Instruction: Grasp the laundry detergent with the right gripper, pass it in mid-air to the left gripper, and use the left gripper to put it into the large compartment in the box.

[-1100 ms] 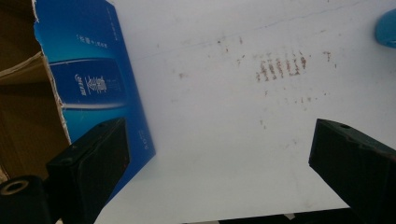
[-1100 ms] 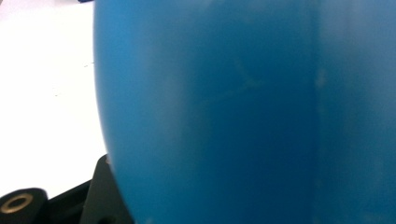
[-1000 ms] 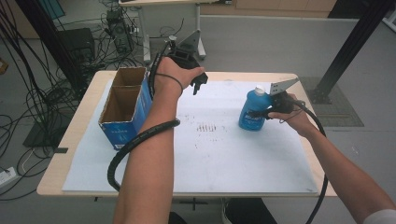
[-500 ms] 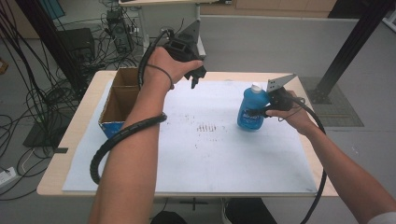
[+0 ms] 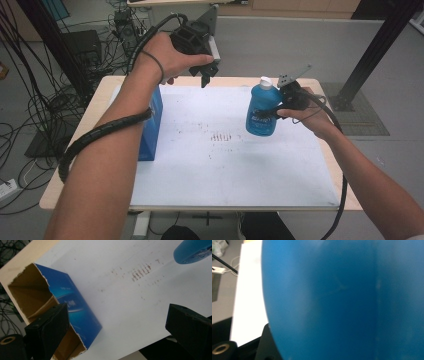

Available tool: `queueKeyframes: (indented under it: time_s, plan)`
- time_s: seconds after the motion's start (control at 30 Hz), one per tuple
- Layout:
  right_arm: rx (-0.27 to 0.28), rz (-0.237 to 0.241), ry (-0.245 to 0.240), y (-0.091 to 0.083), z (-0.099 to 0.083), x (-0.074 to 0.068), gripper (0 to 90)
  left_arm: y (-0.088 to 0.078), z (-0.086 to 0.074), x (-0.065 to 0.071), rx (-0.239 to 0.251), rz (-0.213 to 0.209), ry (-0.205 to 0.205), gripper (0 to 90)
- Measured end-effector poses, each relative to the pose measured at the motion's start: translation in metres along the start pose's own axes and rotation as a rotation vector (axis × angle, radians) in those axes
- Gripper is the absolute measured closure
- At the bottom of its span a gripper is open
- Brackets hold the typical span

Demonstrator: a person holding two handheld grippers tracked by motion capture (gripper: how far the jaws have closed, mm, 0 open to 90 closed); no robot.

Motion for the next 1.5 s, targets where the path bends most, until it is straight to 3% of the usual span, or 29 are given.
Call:
queueKeyframes:
  time_s: [0.03, 0.07, 0.13, 0.2, 0.27, 0.43, 0.53, 0.6, 1.0, 1.1, 1.23, 1.3, 1.5]
  plan:
    - [-0.002, 0.012, -0.002, 0.002, 0.01, -0.008, 44.0, -0.005, 0.0, 0.001, 0.008, -0.013, 0.036, 5.8]
    - [-0.001, 0.015, -0.008, 0.003, 0.015, -0.011, 44.0, -0.005, 0.0, 0.001, 0.008, -0.013, 0.036, 5.8]
    - [0.007, 0.027, -0.02, 0.006, 0.027, -0.018, 44.0, -0.011, 0.0, -0.001, 0.017, 0.009, 0.1, 5.8]
    - [0.013, 0.035, -0.027, 0.008, 0.033, -0.022, 44.0, -0.013, 0.0, 0.0, 0.023, 0.007, 0.12, 5.8]
    - [0.034, 0.075, -0.037, 0.015, 0.049, -0.033, 44.0, -0.021, 0.001, 0.001, 0.051, -0.005, 0.172, 5.9]
    - [0.035, 0.135, -0.079, 0.035, 0.071, -0.048, 44.0, -0.023, -0.004, 0.003, 0.052, -0.033, 0.231, 6.1]
    - [0.031, 0.157, -0.091, 0.045, 0.077, -0.054, 44.0, -0.023, -0.006, 0.002, 0.049, -0.037, 0.249, 6.2]
    - [0.025, 0.194, -0.111, 0.06, 0.084, -0.062, 44.0, -0.021, -0.008, 0.0, 0.044, -0.046, 0.261, 6.2]
    - [0.002, 0.265, -0.167, 0.105, 0.103, -0.081, 43.9, -0.015, -0.022, 0.001, -0.007, -0.078, 0.357, 6.5]
    - [0.009, 0.28, -0.18, 0.11, 0.107, -0.086, 43.8, -0.012, -0.026, 0.001, -0.021, -0.081, 0.385, 6.4]
    - [0.016, 0.288, -0.199, 0.115, 0.113, -0.091, 43.8, -0.01, -0.029, 0.001, -0.031, -0.069, 0.387, 6.1]
    - [0.022, 0.292, -0.204, 0.116, 0.114, -0.092, 43.8, -0.011, -0.03, 0.003, -0.033, -0.083, 0.396, 6.1]
    - [0.027, 0.302, -0.227, 0.117, 0.116, -0.098, 43.7, -0.007, -0.032, 0.003, -0.038, -0.055, 0.407, 4.1]
Point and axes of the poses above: each handheld gripper's, and its own axes: y roughly forward along the jaws, z roughly out of its top, x roughly to its right, the point moved 10 cm from there along y, roughly forward along the jaws, and after that the axes turned 3 degrees about -y, right-handed, at the moved point
